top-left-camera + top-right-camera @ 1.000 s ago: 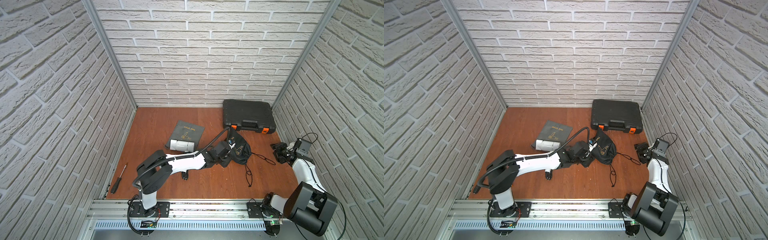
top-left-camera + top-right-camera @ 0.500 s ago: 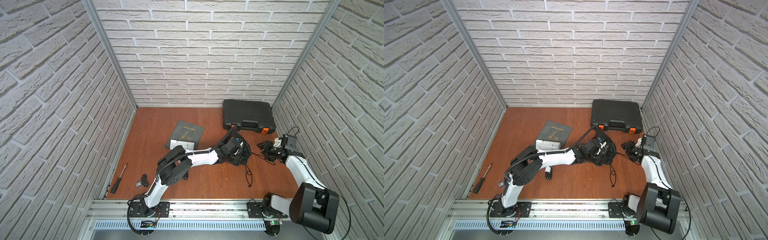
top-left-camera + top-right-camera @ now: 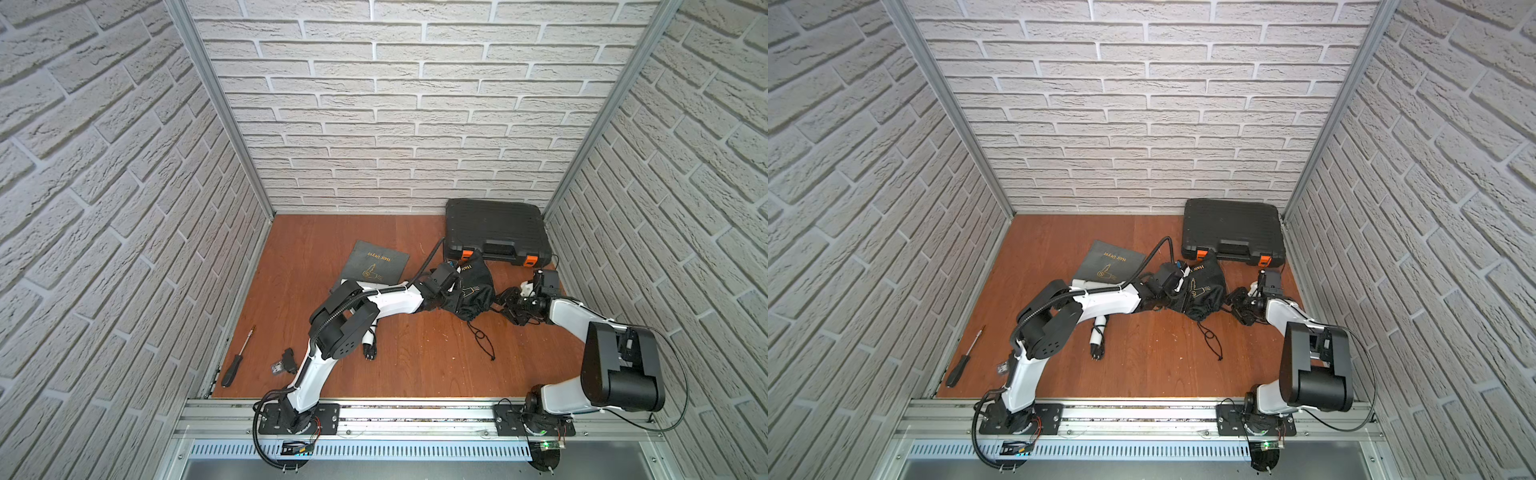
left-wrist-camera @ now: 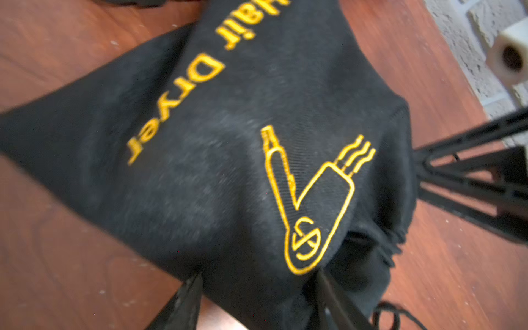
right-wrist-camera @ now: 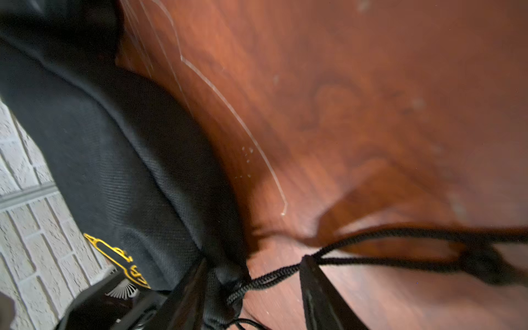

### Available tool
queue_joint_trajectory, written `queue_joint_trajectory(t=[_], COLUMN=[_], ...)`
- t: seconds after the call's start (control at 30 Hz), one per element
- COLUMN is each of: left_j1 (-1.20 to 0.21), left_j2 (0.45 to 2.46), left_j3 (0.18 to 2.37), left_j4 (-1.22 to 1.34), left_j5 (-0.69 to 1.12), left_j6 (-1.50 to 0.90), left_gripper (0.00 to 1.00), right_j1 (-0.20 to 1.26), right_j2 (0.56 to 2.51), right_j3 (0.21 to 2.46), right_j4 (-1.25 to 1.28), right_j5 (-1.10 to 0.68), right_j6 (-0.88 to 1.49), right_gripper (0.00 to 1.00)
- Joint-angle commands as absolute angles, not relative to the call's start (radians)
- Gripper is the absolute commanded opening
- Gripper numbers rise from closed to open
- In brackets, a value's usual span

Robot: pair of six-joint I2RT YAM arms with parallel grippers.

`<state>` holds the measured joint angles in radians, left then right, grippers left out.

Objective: Pack away hair dryers
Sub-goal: Adjust the drawstring bag at the center of the board, then pull the drawstring on the drawstring bag.

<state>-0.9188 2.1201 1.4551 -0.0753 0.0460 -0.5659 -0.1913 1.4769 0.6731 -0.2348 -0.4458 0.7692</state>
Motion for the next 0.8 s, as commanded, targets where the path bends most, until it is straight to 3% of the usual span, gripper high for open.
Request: queue_joint_trajectory(t=[0.0, 0.13, 0.33, 0.77], left_j1=[-0.883, -0.901, -1.059, -1.103], left_j2=[2.090, 2.015, 1.940, 1.960], left_j3=[1.432, 1.404, 1.370, 1.335], left_j4=[-0.100, -0.117, -0.187, -0.275], left_j5=[-0.006, -0.070, -0.214, -0.149], left_j6=[-0.535, -0.473, -0.353, -0.536], left_gripper=[0.62, 0.67, 0.74, 0.72], right_j1=[-0.155, -0.155, -0.161, -0.151], right_j2=[1.478, 1.415, 1.343, 1.300], right_j3=[0.659, 0.592, 0.615, 0.500], right_j4=[-0.156, -0.135, -0.200, -0.195], right_j5=[-0.430, -0.365, -0.357, -0.363], right_j6=[0.829, 0.917, 0.938, 1.075], right_gripper=[0.54, 0.56, 0.57, 0.57])
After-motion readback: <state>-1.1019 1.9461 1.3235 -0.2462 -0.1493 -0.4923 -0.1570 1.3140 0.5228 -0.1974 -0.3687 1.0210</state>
